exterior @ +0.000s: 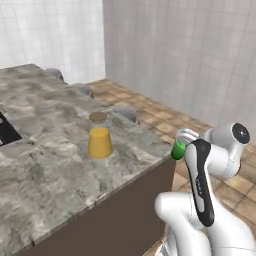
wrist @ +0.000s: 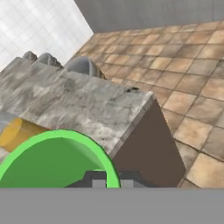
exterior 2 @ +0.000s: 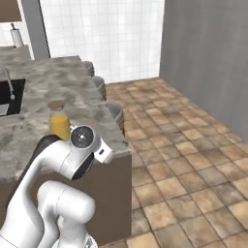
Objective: Place the pitcher and cup on the dining counter for serving.
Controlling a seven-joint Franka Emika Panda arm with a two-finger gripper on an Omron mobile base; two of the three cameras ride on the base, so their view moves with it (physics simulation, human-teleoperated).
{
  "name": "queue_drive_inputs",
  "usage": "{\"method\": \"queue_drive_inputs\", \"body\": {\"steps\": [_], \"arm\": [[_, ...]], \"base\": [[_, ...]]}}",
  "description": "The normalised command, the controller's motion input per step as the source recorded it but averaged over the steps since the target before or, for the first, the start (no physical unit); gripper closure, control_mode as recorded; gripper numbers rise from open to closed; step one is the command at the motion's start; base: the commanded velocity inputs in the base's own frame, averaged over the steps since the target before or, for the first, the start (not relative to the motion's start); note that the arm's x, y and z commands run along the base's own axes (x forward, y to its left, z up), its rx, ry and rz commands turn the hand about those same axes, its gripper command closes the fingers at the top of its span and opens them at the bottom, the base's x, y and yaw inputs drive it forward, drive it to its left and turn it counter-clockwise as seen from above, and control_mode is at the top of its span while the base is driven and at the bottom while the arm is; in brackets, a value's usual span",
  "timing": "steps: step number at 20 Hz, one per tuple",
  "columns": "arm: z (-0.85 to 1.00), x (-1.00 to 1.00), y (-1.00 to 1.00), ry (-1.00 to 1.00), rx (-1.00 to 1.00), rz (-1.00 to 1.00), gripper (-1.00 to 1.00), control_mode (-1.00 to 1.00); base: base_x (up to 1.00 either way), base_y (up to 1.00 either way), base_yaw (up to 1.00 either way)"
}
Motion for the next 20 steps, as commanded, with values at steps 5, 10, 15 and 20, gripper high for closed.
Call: {"method": "queue_drive_inputs", "body": {"steps": [5,10,15,20], "arm": [[0.00,0.00,0.00,0.00,0.00,0.00,1.00,1.00],[0.00,0.00,0.00,0.00,0.00,0.00,1.00,1.00],[0.00,0.00,0.00,0.00,0.00,0.00,1.00,1.00],[0.00,0.00,0.00,0.00,0.00,0.00,1.00,1.00]], "base": [[0.62,-0.99,0.48],[0.61,-0.88,0.61],[0.62,-0.76,0.68],[0.55,-0.65,0.70]]}}
